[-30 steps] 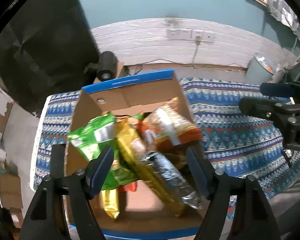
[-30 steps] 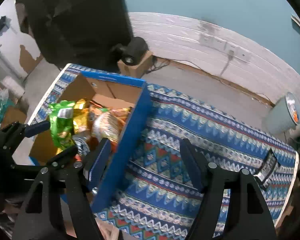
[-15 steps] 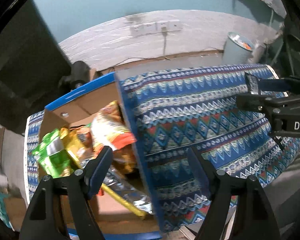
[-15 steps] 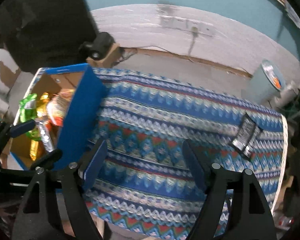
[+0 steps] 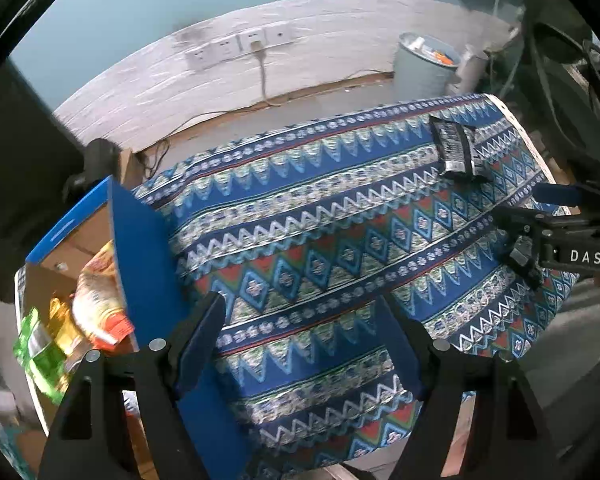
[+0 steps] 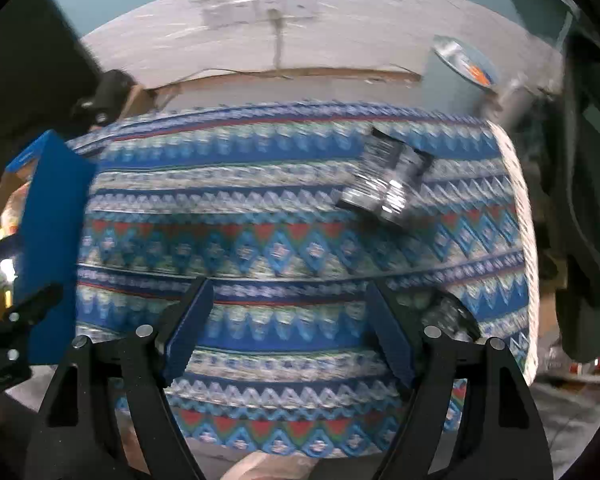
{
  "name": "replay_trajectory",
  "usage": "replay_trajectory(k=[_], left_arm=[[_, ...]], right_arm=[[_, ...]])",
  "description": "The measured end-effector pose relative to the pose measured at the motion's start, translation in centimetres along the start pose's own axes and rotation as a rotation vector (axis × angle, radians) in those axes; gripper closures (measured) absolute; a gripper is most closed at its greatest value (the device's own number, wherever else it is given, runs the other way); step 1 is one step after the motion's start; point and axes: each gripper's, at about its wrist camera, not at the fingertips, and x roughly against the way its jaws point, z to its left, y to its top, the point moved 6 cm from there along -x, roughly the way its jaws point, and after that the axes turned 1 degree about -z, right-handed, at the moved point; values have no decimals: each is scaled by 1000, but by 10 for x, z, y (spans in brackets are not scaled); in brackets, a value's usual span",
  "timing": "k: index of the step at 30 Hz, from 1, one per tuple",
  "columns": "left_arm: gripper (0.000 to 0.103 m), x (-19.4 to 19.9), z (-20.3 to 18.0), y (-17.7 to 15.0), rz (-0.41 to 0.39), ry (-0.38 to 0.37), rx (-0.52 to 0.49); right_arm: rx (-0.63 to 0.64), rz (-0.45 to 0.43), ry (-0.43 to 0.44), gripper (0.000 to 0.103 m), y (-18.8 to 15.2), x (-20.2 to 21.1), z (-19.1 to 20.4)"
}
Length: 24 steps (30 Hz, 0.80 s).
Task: Organize snacks
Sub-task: 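Move both tools back over the two black packets on the table, then grasp the large black packet with the right tool and lift it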
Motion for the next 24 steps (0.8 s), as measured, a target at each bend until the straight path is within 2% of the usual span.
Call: replay_trajectory(k=[8,14,20,24], left_arm=[[25,-21,-33,12,-8,-8,-107],[25,-42,-45,18,13,-14,-134],[25,-59,-56,19,38,-7,-163],[25,-68,-64,22,48,-12,-182]], right_arm=[[-101,43,-66,25,-21,-11,-57],[-191,96,-96,25,-41,-24,-94],[-284,149,-102,25,-60,-37,-123],[-367,183,-59,25,-70,-47,-134]])
